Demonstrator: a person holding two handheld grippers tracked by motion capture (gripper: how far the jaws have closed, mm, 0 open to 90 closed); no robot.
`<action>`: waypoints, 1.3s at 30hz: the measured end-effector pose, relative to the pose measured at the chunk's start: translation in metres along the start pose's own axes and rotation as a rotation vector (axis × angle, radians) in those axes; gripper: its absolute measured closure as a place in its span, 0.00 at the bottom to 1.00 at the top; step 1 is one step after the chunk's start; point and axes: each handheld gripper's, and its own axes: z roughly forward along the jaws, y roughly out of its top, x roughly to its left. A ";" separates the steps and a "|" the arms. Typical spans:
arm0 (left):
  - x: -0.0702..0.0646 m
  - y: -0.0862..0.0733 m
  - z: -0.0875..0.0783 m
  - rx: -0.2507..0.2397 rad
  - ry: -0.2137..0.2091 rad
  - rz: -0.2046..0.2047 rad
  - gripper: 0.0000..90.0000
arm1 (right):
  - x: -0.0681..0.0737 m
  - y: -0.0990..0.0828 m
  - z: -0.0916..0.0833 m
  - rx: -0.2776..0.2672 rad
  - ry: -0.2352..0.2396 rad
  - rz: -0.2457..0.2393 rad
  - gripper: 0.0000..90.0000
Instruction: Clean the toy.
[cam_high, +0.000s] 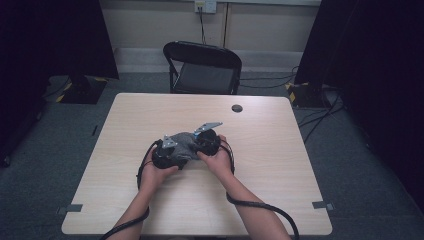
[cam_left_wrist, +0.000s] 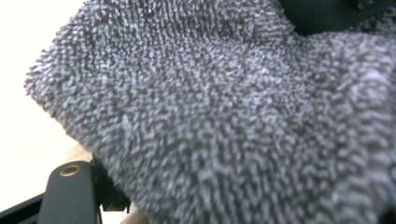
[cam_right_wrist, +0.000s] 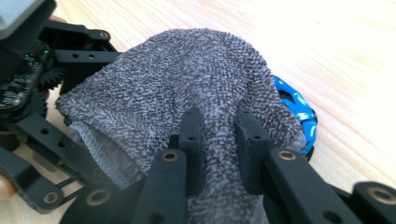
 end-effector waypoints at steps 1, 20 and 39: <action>0.000 0.000 0.000 0.000 0.000 0.000 0.27 | -0.001 0.000 0.000 0.001 -0.003 0.002 0.84; 0.000 0.000 0.000 0.000 0.000 0.000 0.27 | -0.029 0.002 -0.003 0.004 -0.064 0.034 0.84; 0.000 0.000 0.000 -0.001 -0.001 -0.005 0.27 | -0.054 -0.003 -0.008 0.018 -0.133 0.068 0.83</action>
